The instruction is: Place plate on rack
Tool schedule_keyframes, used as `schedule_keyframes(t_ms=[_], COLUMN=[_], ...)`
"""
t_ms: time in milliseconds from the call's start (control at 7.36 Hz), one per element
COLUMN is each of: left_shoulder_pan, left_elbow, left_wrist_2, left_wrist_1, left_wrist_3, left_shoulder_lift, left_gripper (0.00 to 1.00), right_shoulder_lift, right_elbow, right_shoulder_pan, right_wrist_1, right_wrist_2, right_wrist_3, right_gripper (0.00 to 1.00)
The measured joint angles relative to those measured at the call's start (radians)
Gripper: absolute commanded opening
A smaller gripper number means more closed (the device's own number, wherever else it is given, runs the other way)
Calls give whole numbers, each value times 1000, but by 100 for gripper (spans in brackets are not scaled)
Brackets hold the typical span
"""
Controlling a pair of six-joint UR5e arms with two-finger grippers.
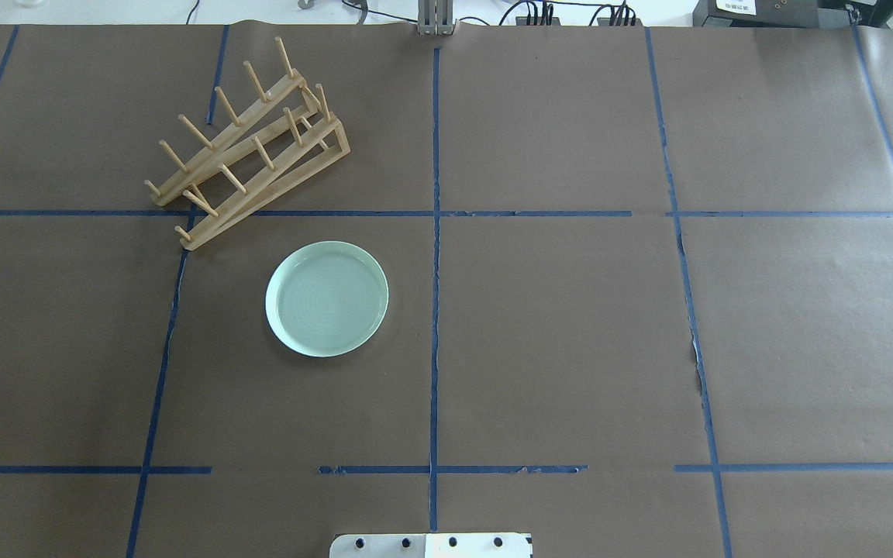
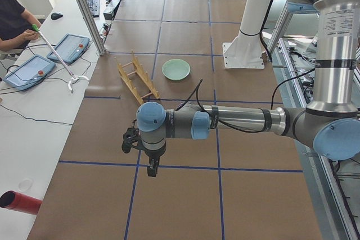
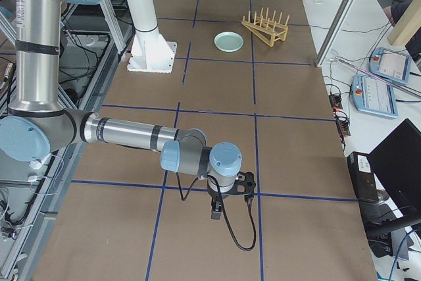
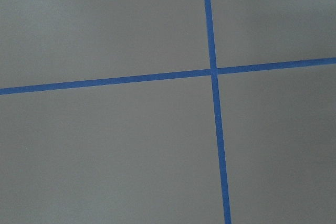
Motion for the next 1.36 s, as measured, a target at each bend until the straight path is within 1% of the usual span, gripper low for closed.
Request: schedule_keyframes(t_ms=[136, 272, 408, 544, 680, 816, 1087, 1223, 1359], left_shoulder_pan=[33, 83, 141, 213, 285, 366, 532, 630, 731], left_elbow=[-2, -22, -66, -127, -182, -215, -218, -194, -157], left_wrist_2=[-17, -52, -75, -86, -90, -91, -72, -12, 78], left_wrist_1=[-22, -34, -42, -50, -54, -55, -51, -48, -46], left_wrist_3=[-12, -68, -181, -341, -521, -724, -1094, -1246, -1358], left_shoulder_lift=[-5, -14, -29, -55, -103, -187, -385, -477, -555], left_gripper=[100, 100, 100, 100, 100, 100, 100, 100, 100], right_shoulder_lift=[0, 0, 0, 0, 0, 0, 0, 0, 0], right_elbow=[0, 0, 0, 1, 1, 1, 1, 1, 1], right_shoulder_pan=[0, 0, 0, 0, 0, 0, 0, 0, 0], right_wrist_1=[0, 0, 0, 0, 0, 0, 0, 0, 0], right_wrist_2=[0, 0, 0, 0, 0, 0, 0, 0, 0], right_wrist_3=[0, 0, 0, 0, 0, 0, 0, 0, 0], right_gripper=[100, 100, 100, 100, 100, 100, 100, 100, 100])
